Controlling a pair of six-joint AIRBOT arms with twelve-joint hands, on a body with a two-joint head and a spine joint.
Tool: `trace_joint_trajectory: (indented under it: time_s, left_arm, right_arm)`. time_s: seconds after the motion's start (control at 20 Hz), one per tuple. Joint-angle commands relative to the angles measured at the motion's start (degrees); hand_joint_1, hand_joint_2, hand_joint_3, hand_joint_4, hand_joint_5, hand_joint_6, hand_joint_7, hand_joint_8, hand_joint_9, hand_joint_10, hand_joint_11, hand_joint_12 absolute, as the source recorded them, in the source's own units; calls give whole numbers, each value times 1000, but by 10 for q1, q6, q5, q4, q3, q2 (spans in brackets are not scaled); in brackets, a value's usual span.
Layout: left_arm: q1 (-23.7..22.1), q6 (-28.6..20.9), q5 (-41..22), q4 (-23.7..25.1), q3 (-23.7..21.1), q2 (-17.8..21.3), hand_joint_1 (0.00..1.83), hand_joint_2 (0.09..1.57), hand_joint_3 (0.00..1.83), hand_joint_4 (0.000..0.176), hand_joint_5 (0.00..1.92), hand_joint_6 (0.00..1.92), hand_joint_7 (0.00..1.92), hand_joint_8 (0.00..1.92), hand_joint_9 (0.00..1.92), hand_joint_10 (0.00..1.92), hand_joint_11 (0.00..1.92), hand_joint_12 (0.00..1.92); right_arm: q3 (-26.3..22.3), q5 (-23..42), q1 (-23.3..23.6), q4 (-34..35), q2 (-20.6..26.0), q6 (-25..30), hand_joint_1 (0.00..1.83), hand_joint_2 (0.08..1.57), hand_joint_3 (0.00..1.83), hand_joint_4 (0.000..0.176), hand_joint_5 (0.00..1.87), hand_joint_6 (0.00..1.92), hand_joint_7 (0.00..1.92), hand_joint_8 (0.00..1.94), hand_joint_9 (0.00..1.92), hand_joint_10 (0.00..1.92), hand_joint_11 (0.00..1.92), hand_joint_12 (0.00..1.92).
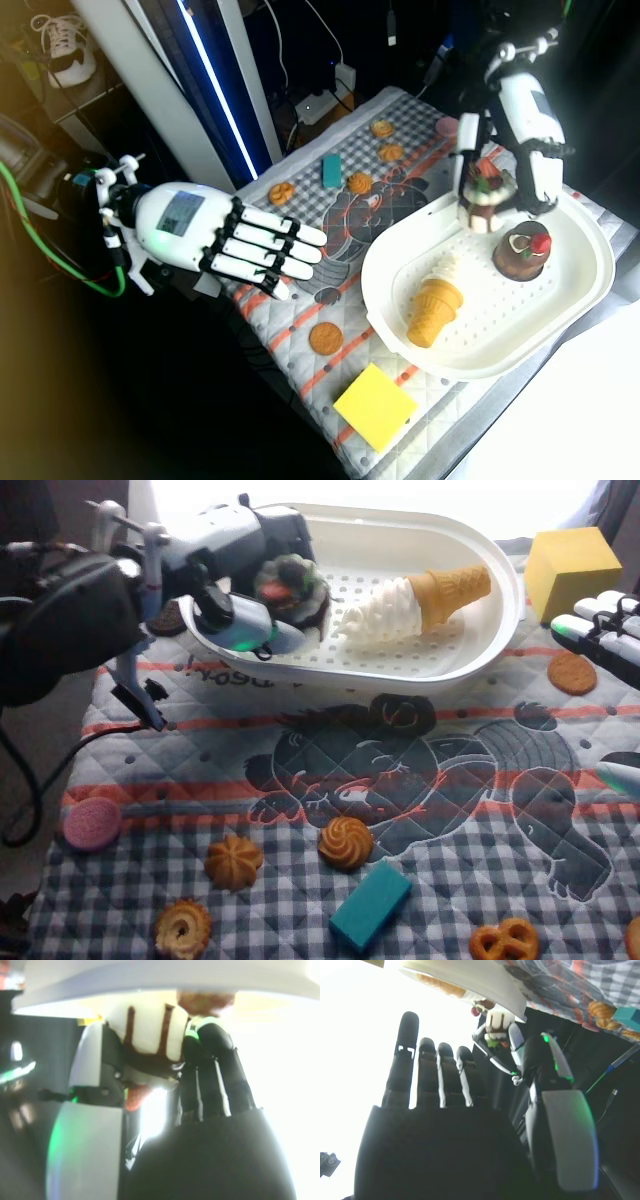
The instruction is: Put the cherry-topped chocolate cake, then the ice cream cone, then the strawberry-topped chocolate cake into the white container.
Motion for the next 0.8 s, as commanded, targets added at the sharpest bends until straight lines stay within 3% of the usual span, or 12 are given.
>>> trace_joint_trajectory:
  time_s: [0.0, 0.15, 0.25, 0.3, 0.35, 0.4, 0.45, 0.5, 0.55, 0.65, 0.7, 0.75]
  left_arm:
    - [-8, -3, -55, -1, 4, 0, 1189, 1227, 0, 0, 121, 1452, 188, 1485, 268, 1738, 319, 1921]
    - [-8, -3, -54, -2, 8, -4, 913, 1089, 0, 93, 0, 534, 15, 614, 1, 962, 0, 1793]
    - [-8, -3, -57, -1, 4, -1, 810, 1048, 0, 84, 0, 311, 32, 262, 0, 599, 0, 1678]
    - [-8, -3, -61, 0, 0, 3, 779, 1007, 0, 35, 0, 199, 6, 73, 0, 338, 0, 1713]
    - [-8, -3, -66, 1, -4, 7, 779, 1007, 0, 35, 0, 199, 6, 73, 0, 338, 0, 1713]
    - [-8, -3, -71, 3, -11, 13, 665, 942, 0, 94, 0, 68, 0, 2, 0, 68, 0, 1712]
    - [-6, -3, -85, 4, -23, 24, 688, 922, 0, 111, 2, 51, 0, 0, 0, 13, 0, 1755]
    - [-4, -3, -106, 12, -44, 42, 750, 1004, 0, 89, 2, 33, 0, 0, 0, 2, 0, 1888]
    - [-2, -3, -123, 21, -61, 55, 775, 1054, 0, 146, 0, 6, 0, 0, 0, 0, 0, 1914]
    - [0, -12, -166, 49, -104, 92, 822, 1085, 0, 170, 0, 0, 0, 0, 0, 0, 0, 1920]
    - [1, -25, -178, 64, -116, 102, 732, 1093, 0, 176, 0, 0, 0, 0, 0, 0, 0, 1668]
    - [3, -51, -199, 86, -132, 119, 751, 1077, 15, 176, 0, 0, 0, 0, 0, 0, 0, 358]
  right_arm:
    - [2, 72, 2, -2, 1, 2, 564, 1287, 0, 0, 0, 0, 0, 0, 1, 0, 0, 1145]
    - [2, 72, 2, -2, 1, 2, 542, 1288, 0, 0, 0, 0, 0, 0, 15, 34, 0, 1221]
    - [3, 72, 1, -1, 1, 2, 534, 1292, 1, 0, 0, 0, 0, 0, 1, 41, 0, 1221]
    - [3, 72, 1, 0, 1, 2, 533, 1291, 0, 0, 0, 0, 0, 0, 5, 44, 0, 1220]
    - [3, 72, 1, 0, 1, 2, 533, 1291, 0, 0, 0, 0, 0, 0, 5, 44, 0, 1220]
    - [2, 72, 1, 0, 1, 2, 551, 1290, 0, 0, 0, 0, 0, 0, 9, 60, 0, 1220]
    - [2, 73, 1, 0, 1, 2, 559, 1291, 0, 0, 0, 0, 0, 0, 1, 91, 0, 1195]
    - [2, 73, 0, 0, 1, 2, 571, 1298, 3, 0, 0, 0, 0, 0, 0, 115, 0, 1184]
    - [1, 74, 0, 0, 2, 2, 538, 1295, 2, 0, 0, 0, 0, 0, 0, 127, 0, 1175]
    - [-2, 75, -2, 1, 4, 2, 541, 1293, 1, 0, 0, 0, 0, 0, 0, 112, 0, 1169]
    - [-3, 76, -3, 2, 5, 2, 523, 1293, 1, 0, 0, 0, 0, 0, 0, 129, 0, 1178]
    - [-4, 77, -4, 2, 5, 2, 520, 1294, 1, 0, 0, 0, 0, 0, 0, 113, 0, 1190]
